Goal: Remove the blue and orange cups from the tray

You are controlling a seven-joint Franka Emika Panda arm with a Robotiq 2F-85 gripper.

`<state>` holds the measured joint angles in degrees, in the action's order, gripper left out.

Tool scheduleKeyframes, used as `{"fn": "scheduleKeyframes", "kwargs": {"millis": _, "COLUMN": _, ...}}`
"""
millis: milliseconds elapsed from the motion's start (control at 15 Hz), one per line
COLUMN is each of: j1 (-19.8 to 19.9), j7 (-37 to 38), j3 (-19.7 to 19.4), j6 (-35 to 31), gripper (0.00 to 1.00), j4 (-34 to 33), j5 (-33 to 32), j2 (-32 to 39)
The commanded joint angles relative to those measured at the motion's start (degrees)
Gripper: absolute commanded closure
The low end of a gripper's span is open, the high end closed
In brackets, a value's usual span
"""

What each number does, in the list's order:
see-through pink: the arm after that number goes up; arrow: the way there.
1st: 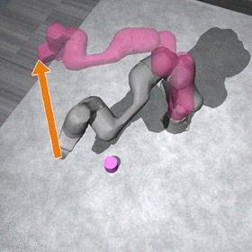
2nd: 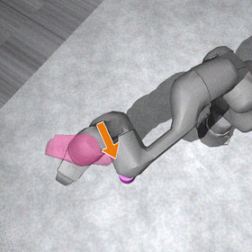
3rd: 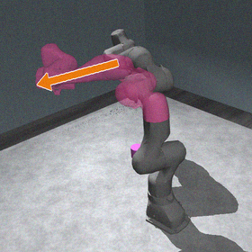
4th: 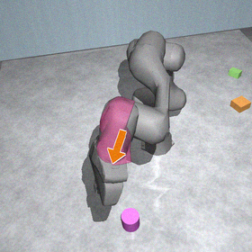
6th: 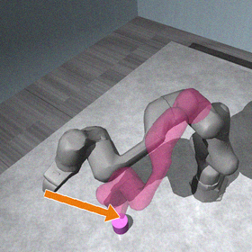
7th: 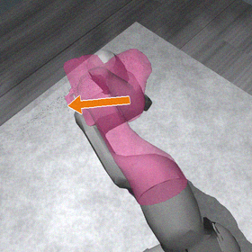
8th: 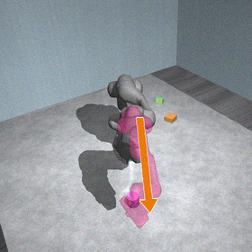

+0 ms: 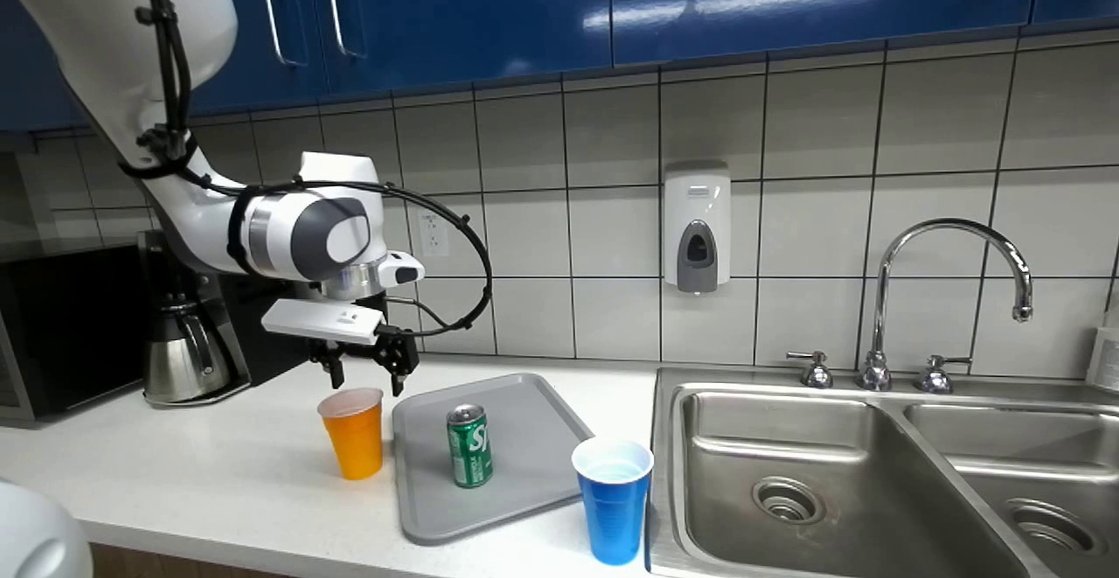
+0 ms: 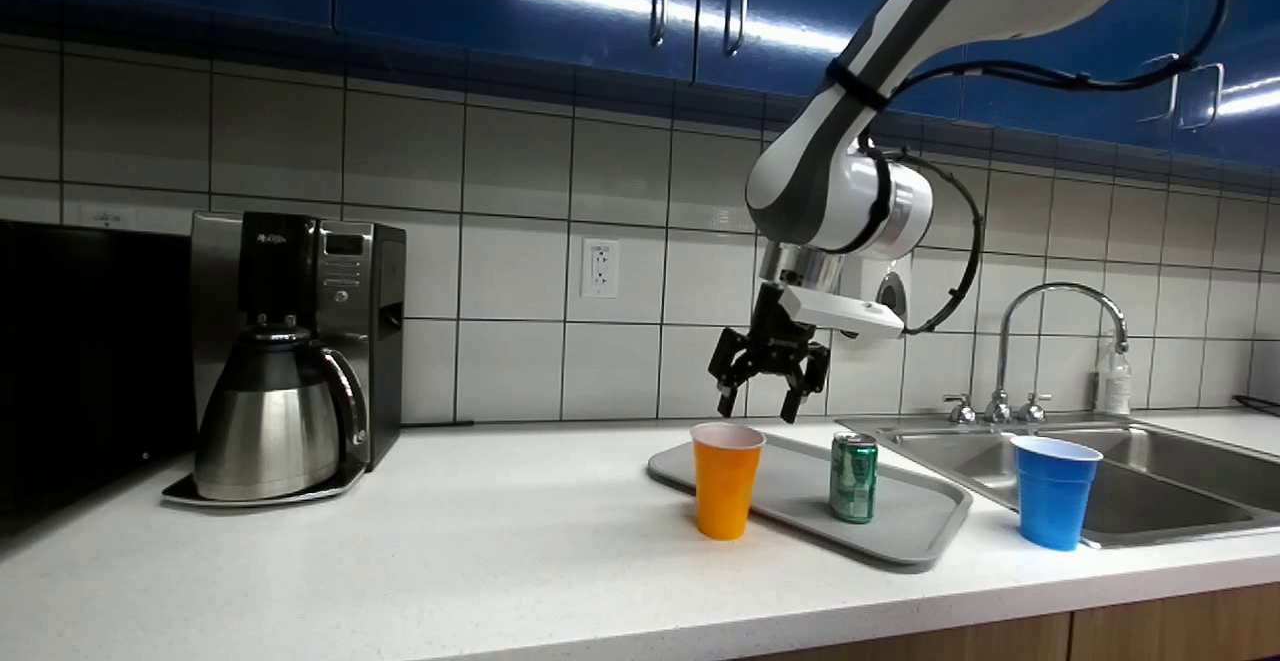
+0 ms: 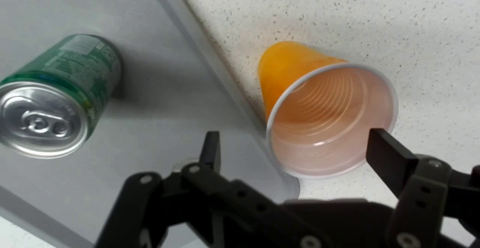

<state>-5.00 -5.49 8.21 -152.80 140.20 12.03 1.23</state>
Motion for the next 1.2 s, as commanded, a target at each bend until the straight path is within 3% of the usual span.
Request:
{"fn": "scheduleKeyframes", "kwargs": {"millis": 0, "j1": -0.32, "j7": -1.50, "j3": -0.84, "j6": 0.37, "gripper": 0.00, "j4": 3.70, "j5": 0.04, "j2": -5.61}}
{"fn": "scheduleKeyframes", "kwargs": {"millis": 600, "j1": -0.41, "j7": -1.62, "j3": -2.82, "j6": 0.38, "gripper": 0.00, "j4": 8.88, "j5": -2.55, "j2": -13.03}}
{"fn": "scheduleKeyframes", "kwargs": {"millis": 667, "j1": -0.80, "j7": -0.28, "j3": -2.77, "j6": 0.16, "gripper": 0.00, "j4": 6.16, "j5": -1.63, "j2": -9.19}}
{"fn": "scheduleKeyframes", "kwargs": {"millis": 1133, "j1": -0.85, "j7": -0.25, "j3": -3.08, "j6": 0.14, "gripper": 0.00, "j4": 7.69, "j5": -2.13, "j2": -11.10}}
